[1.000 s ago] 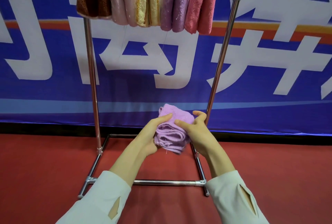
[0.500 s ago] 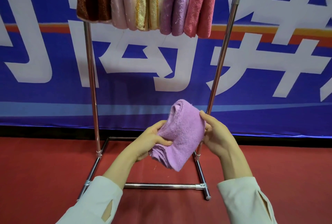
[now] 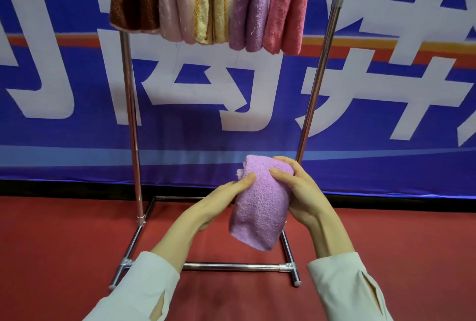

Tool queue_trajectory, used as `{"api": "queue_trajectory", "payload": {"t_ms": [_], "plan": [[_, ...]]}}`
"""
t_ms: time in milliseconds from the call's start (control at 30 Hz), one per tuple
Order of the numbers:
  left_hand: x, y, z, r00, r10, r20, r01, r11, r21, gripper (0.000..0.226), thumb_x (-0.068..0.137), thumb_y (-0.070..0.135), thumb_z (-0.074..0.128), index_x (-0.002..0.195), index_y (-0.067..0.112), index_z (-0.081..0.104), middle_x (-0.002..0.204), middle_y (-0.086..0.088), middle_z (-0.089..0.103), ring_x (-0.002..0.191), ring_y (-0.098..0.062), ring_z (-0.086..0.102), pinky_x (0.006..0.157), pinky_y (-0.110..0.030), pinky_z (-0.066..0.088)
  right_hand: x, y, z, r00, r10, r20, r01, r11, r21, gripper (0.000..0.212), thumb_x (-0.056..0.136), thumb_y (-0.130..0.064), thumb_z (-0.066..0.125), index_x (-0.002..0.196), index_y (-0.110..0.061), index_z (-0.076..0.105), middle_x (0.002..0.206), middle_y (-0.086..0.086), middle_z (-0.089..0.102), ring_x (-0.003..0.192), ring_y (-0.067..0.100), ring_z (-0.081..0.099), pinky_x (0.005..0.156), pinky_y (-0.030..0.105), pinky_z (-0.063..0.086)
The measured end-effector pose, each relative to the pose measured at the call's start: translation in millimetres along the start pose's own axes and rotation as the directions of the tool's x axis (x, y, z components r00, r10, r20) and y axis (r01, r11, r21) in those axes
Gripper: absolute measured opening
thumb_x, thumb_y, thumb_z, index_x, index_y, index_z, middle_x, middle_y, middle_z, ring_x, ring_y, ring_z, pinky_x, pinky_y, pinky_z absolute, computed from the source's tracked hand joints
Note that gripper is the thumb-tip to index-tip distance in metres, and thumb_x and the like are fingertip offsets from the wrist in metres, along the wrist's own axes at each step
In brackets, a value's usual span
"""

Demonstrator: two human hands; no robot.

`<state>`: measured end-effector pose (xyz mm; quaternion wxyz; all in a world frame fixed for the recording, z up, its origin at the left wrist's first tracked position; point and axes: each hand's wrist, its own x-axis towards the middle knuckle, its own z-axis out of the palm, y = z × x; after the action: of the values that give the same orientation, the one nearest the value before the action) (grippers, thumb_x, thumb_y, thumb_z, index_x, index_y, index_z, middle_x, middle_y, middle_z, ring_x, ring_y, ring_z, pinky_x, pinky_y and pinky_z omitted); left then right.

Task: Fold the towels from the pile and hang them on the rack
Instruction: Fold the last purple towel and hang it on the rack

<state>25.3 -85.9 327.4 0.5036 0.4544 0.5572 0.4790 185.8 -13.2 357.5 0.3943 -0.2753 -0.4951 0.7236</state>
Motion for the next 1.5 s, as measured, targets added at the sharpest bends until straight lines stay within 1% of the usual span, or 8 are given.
{"api": "queue_trajectory", "payload": {"t_ms": [233, 533, 700, 800, 900, 1133, 1233, 1500], "plan": [[8.0, 11.3, 7.8, 0.970, -0.010, -0.243, -0.096, 0.901, -0.422, 0.034, 0.088, 0.024, 0.065, 0.110, -0.002, 0.067, 0.115, -0.018, 0.068, 0.107, -0.025, 0.065, 0.098, -0.035, 0.049, 1.4, 11.4, 2.9, 0.999, -0.042, 0.030, 0.049, 0.962, -0.270, 0.031, 0.085, -0.005, 0.069, 0.110, -0.022, 0.062, 0.114, 0.012, 0.066, 0.097, 0.023, 0.064, 0.085, 0.034, 0.053], [8.2, 20.2, -4.9, 0.971, 0.130, -0.200, -0.092, 0.977, 0.192, 0.012, 0.083, 0.030, 0.061, 0.087, 0.019, 0.064, 0.091, 0.000, 0.067, 0.087, -0.021, 0.059, 0.082, -0.034, 0.042, 0.7, 1.4, -13.4, 0.989, -0.117, -0.096, -0.013, 0.563, -0.826, 0.016, 0.091, -0.035, 0.059, 0.093, -0.024, 0.069, 0.070, -0.006, 0.064, 0.074, 0.014, 0.062, 0.085, 0.039, 0.052], [-5.1, 68.9, -13.9, 0.989, 0.140, 0.055, -0.151, 0.934, 0.325, 0.025, 0.083, 0.017, 0.061, 0.100, -0.001, 0.062, 0.092, -0.004, 0.062, 0.085, -0.017, 0.055, 0.084, -0.035, 0.039, -6.4, -16.5, 7.4, 0.955, -0.258, 0.147, 0.293, 0.741, -0.604, 0.032, 0.096, -0.029, 0.058, 0.127, -0.034, 0.057, 0.125, -0.019, 0.057, 0.107, -0.016, 0.052, 0.089, 0.009, 0.043], [-15.7, 117.5, -18.8, 0.973, 0.072, 0.221, -0.164, 0.885, 0.436, 0.028, 0.081, 0.016, 0.061, 0.103, -0.001, 0.061, 0.099, -0.008, 0.063, 0.092, -0.019, 0.056, 0.090, -0.038, 0.039, -5.1, -46.5, 13.9, 0.924, -0.246, 0.292, 0.365, 0.792, -0.489, 0.041, 0.090, -0.032, 0.063, 0.130, -0.035, 0.055, 0.131, -0.015, 0.059, 0.123, -0.005, 0.050, 0.105, 0.022, 0.040], [-24.7, 165.8, -14.5, 0.949, 0.046, 0.311, -0.219, 0.806, 0.550, 0.025, 0.086, 0.009, 0.058, 0.107, -0.003, 0.063, 0.104, -0.007, 0.067, 0.095, -0.017, 0.060, 0.093, -0.033, 0.041, -4.6, -84.7, 16.5, 0.909, -0.163, 0.382, 0.343, 0.816, -0.466, 0.046, 0.083, -0.032, 0.064, 0.129, -0.030, 0.056, 0.125, -0.001, 0.066, 0.121, 0.016, 0.058, 0.106, 0.035, 0.041], [-29.8, 267.4, -2.3, 0.927, 0.168, 0.336, -0.346, 0.731, 0.588, 0.026, 0.087, 0.009, 0.057, 0.109, 0.008, 0.070, 0.113, -0.008, 0.070, 0.109, -0.023, 0.063, 0.100, -0.036, 0.043, -9.1, -179.2, 24.7, 0.885, -0.119, 0.450, 0.354, 0.798, -0.487, 0.043, 0.077, -0.035, 0.072, 0.110, -0.009, 0.062, 0.101, 0.007, 0.067, 0.094, 0.017, 0.061, 0.082, 0.030, 0.046], [-24.7, 298.6, 1.3, 0.921, 0.208, 0.329, -0.367, 0.744, 0.558, 0.028, 0.083, 0.017, 0.061, 0.109, 0.012, 0.071, 0.117, -0.011, 0.068, 0.116, -0.029, 0.060, 0.107, -0.044, 0.040, -7.1, -213.9, 26.7, 0.868, -0.148, 0.475, 0.369, 0.831, -0.416, 0.031, 0.079, -0.029, 0.072, 0.096, -0.009, 0.057, 0.087, -0.001, 0.066, 0.077, 0.015, 0.058, 0.066, 0.024, 0.047], [27.8, 328.2, -11.7, 0.944, 0.149, 0.294, -0.259, 0.889, 0.378, 0.061, 0.075, 0.043, 0.068, 0.130, 0.020, 0.056, 0.130, -0.006, 0.061, 0.126, -0.028, 0.051, 0.111, -0.045, 0.032, 28.0, -274.2, 16.6, 0.870, -0.313, 0.382, 0.437, 0.847, -0.301, 0.032, 0.083, -0.021, 0.069, 0.107, -0.002, 0.058, 0.087, 0.008, 0.065, 0.078, 0.019, 0.058, 0.067, 0.024, 0.053]]}}
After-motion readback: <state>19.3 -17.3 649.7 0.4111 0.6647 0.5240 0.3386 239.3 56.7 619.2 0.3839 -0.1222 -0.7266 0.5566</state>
